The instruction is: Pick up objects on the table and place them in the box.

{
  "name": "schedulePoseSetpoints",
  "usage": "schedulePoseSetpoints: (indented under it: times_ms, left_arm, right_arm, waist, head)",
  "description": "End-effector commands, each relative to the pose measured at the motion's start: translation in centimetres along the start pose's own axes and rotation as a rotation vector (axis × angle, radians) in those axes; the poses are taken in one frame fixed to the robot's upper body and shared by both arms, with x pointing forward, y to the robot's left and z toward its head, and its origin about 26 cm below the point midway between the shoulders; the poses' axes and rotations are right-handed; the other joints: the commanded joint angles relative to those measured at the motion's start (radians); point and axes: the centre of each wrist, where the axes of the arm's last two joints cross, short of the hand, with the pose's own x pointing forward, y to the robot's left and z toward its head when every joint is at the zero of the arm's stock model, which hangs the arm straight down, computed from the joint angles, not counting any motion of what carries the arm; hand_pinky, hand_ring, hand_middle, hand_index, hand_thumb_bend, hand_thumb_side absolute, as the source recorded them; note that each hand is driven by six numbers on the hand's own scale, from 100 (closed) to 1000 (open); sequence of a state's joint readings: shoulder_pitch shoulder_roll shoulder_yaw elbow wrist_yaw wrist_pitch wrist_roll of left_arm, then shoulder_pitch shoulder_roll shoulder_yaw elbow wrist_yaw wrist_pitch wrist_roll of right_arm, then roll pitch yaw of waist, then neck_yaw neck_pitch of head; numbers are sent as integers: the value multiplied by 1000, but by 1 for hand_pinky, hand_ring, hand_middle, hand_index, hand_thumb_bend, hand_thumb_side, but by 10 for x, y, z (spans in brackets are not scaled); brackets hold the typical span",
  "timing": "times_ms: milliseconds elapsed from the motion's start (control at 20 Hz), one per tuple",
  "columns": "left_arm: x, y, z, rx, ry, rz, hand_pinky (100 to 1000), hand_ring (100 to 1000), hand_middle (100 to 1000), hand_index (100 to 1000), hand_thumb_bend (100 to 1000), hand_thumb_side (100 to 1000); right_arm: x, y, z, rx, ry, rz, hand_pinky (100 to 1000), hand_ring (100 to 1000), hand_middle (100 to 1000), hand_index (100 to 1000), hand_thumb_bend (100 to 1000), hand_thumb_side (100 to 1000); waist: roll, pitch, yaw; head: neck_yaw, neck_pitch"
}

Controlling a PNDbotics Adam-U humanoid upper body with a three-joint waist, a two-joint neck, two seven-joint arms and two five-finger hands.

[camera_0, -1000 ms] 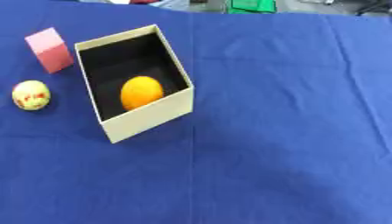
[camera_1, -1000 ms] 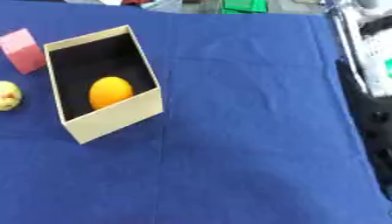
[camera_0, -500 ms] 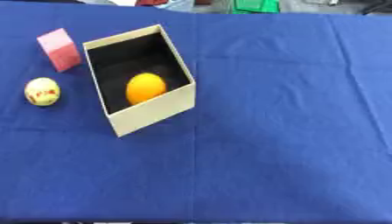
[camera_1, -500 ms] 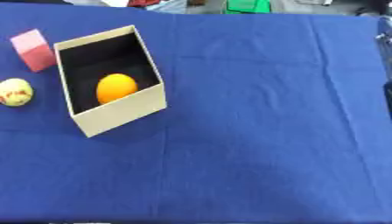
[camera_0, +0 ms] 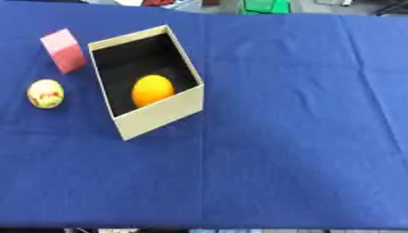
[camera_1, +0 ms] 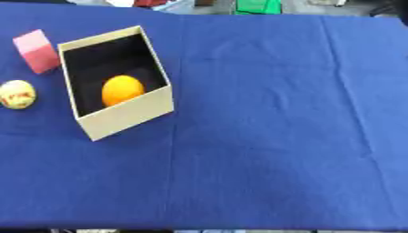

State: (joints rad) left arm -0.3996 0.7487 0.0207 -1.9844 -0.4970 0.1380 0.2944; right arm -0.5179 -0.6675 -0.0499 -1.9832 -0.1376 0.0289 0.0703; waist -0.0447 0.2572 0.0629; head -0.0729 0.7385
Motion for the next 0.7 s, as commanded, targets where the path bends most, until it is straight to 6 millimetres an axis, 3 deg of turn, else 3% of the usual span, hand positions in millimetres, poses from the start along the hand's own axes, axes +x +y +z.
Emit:
schedulePoseSetpoints:
  times_ms: [50, 450, 700]
  left_arm:
    - [1, 13, -14, -139, -54, -160, 530, 756, 682, 845, 359, 1000]
    - [-19, 10, -32, -566, -82, -361, 601, 781, 714, 855, 367, 1000]
    - [-23, 9, -33, -679, -71, -400, 606, 781, 715, 854, 418, 1000]
  right_arm:
    - [9, -11, -1, -13, -24, 29, 995, 1000, 821, 1000, 100, 750]
    - [8, -12, 0, -19, -23, 37, 996, 1000, 823, 1000, 100, 757]
    - [9, -15, 0, -32, -38, 49, 996, 1000, 823, 1000, 100, 744]
  waist:
    - [6, -22, -2]
    - [8, -18, -18]
    - [8, 1, -24]
  head:
    - [0, 8]
    - [-31, -11]
    - [-38, -40]
